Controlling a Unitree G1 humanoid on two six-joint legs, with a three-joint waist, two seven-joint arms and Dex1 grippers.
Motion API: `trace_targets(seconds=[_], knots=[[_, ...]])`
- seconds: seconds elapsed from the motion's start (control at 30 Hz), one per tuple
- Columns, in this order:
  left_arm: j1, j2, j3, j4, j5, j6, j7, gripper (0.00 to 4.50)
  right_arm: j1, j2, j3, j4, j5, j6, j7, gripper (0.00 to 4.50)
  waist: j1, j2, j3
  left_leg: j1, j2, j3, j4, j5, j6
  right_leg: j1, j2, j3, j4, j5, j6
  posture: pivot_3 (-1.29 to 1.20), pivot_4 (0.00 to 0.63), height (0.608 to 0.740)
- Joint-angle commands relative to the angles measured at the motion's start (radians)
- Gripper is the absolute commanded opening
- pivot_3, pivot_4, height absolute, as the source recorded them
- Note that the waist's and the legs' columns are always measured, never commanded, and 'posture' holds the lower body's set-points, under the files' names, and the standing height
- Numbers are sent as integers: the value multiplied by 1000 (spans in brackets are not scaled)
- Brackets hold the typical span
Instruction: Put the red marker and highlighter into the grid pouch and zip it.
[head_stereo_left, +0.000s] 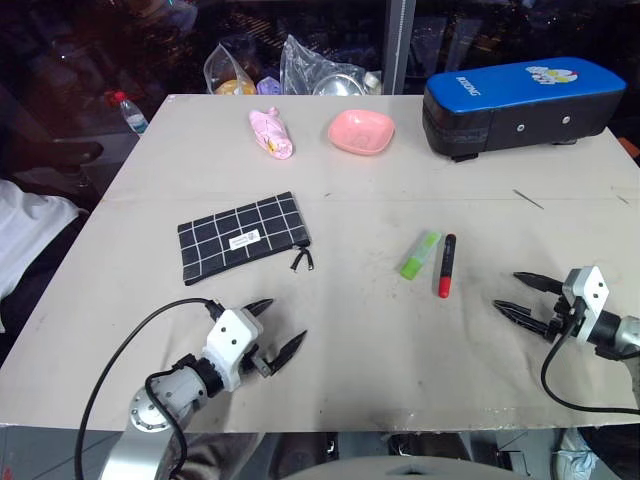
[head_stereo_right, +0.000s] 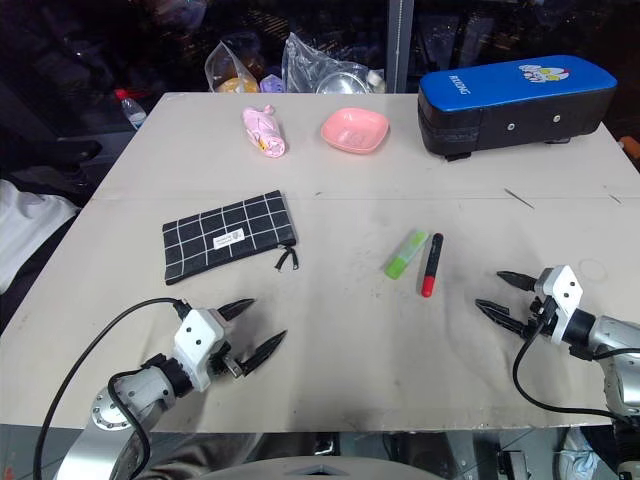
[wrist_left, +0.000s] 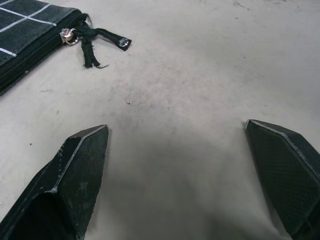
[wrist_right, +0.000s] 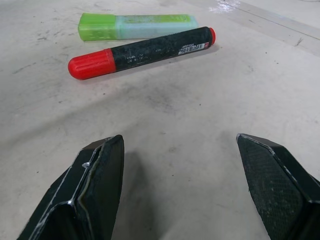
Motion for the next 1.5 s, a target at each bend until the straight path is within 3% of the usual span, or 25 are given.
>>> trace_targets(seconds=[0.03, 0.43, 0.8, 0.93, 1.2, 1.37, 1.5], knots=[[-15, 14, 45, 12, -21, -22, -9, 4463, -8, 12, -15, -69, 46, -6, 17, 3606, 0, 0, 0, 0, 0, 0, 0, 0, 0, 0, 0, 0, 0, 0, 0, 0, 150, 740], [-99, 162, 298, 220, -115, -86, -142, 4463, -102, 92, 112, -394, 186, 201, 1, 3606, -2, 0, 1, 0, 1, -1, 0, 0, 0, -1, -3, -5, 0, 1, 2, 0, 150, 740], [-193, 417, 453, 754, 11, -423, -186, 4463, -106, 141, 153, -434, 168, 220, -15, 3606, -3, -8, 5, -3, 0, -2, 0, 0, 0, -2, -7, -9, 0, 0, -1, 0, 150, 740], [-254, 487, 388, 940, 118, -600, -147, 4463, -110, 151, 162, -423, 159, 211, -17, 3606, -4, -7, 6, -3, 0, -1, -1, 0, 0, -4, -8, -8, 0, 0, -1, 0, 150, 740], [-425, 490, 229, 1127, 232, -773, -108, 4463, -82, 164, 154, -431, 147, 192, -30, 3606, 0, -9, 6, -4, 0, -1, -1, 0, 0, -4, -8, -9, 0, 1, 2, 0, 150, 740], [-574, 506, 88, 1223, 396, -930, -15, 4463, -75, 169, 152, -432, 144, 185, -39, 3606, 9, -8, 6, -4, 0, -1, -1, 0, 0, -4, -7, -10, 1, 2, 2, 0, 150, 740], [-675, 541, -23, 1240, 607, -1084, 142, 4463, -77, 169, 150, -431, 144, 183, -44, 3606, 18, -8, 6, -4, -1, 0, 0, 0, 0, -3, -3, -10, 2, 2, 3, 0, 150, 740]])
